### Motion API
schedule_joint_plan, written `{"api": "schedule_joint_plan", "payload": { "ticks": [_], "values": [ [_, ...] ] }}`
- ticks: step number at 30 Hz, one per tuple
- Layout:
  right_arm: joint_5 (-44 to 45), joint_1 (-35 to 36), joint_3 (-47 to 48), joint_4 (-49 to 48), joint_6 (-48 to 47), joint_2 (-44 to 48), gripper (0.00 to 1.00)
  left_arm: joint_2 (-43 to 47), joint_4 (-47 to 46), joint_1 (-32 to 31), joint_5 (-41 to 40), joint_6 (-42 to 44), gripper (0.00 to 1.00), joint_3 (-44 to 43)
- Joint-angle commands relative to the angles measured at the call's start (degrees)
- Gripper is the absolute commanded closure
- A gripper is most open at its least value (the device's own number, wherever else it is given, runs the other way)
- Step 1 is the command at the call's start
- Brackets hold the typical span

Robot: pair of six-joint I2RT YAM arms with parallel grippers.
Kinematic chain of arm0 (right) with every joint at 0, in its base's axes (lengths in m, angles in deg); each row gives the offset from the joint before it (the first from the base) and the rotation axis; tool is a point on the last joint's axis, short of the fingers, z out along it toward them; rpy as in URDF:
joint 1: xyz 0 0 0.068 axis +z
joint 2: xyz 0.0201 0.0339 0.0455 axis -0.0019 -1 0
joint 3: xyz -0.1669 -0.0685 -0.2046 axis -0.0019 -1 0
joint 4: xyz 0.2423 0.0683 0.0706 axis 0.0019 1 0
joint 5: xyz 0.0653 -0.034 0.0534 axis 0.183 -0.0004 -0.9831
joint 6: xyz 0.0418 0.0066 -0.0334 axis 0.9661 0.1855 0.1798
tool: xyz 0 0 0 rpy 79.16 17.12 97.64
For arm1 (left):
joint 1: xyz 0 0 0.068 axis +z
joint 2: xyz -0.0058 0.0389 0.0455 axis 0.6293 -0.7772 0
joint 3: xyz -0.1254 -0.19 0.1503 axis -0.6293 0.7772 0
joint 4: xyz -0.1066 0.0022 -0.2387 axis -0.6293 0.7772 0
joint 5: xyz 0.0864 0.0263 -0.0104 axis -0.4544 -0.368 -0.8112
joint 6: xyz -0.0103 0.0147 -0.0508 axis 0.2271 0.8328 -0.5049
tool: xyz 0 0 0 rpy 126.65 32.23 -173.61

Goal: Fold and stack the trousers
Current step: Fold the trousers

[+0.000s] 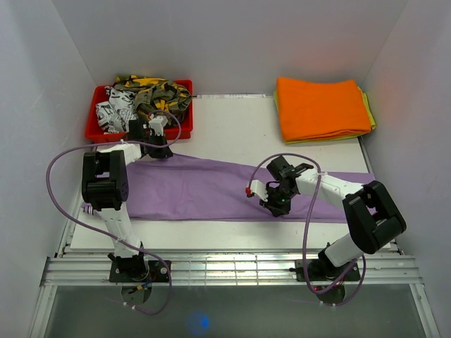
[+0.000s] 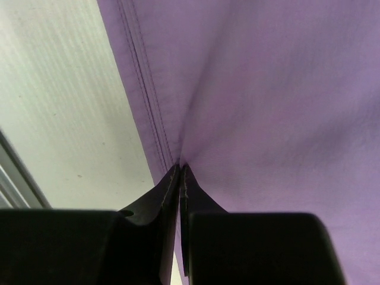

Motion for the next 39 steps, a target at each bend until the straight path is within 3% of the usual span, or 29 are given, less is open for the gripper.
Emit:
{"api": "schedule_joint_plan", "payload": {
  "ticks": [1, 11, 19, 24, 25, 26, 27, 28, 30, 31, 34, 39],
  "values": [
    [-3.96, -0.01, 0.16, 8.35, -2.6, 1.85, 0.92, -0.1, -0.76, 0.29, -2.6, -0.82, 1.0, -2.22],
    [-4.49, 0.08, -3.63, 8.36, -2.96, 1.78, 0.92, 0.96, -4.98, 0.37, -6.99, -2.05, 1.0, -1.51],
    [-4.58, -0.01, -3.89, 8.1, -2.26, 0.37, 0.92, 6.32, -16.31, 1.43, -13.67, -7.76, 1.0, 3.49],
    [-5.1, -0.18, -0.82, 8.19, -0.5, -1.74, 0.92, 4.75, -13.96, 1.43, -11.32, -5.13, 1.0, 2.27],
    [-5.63, -0.27, 0.41, 8.27, 1.33, -2.09, 0.9, 4.39, -11.07, 1.43, -9.66, -3.3, 0.95, 1.48],
    [-5.98, -0.45, 1.81, 8.54, 2.3, -2.71, 0.85, 4.21, -9.48, 1.43, -5.81, -2.5, 0.7, -0.35],
    [-6.42, -0.71, 5.13, 8.63, 3.36, -2.89, 0.78, 4.82, -8.07, 1.43, -4.03, -1.18, 0.6, -0.98],
    [-7.81, -1.32, 6.9, 8.89, 4.24, -2.98, 0.65, 5.7, -6.06, 1.43, -2.36, -0.73, 0.55, -1.25],
    [-8.88, -2.11, 12.34, 9.68, 6.44, -3.33, 0.46, 7.8, -4.2, 1.43, 1.16, 1.11, 0.48, -1.95],
    [-9.67, -2.64, 14.02, 9.94, 7.14, -3.33, 0.34, 10.08, -0.54, 1.43, 2.39, 2.42, 0.47, -2.47],
    [-11.6, -5.89, 19.13, 10.38, 9.69, -2.63, 0.12, 14.21, 11.04, 1.52, 4.95, 8.65, 0.42, -5.46],
    [-13.45, -10.55, 21.95, 10.12, 12.33, -3.94, 0.07, 18.09, 28.47, 2.83, 4.97, 18.6, 0.4, -4.95]
  ]
}}
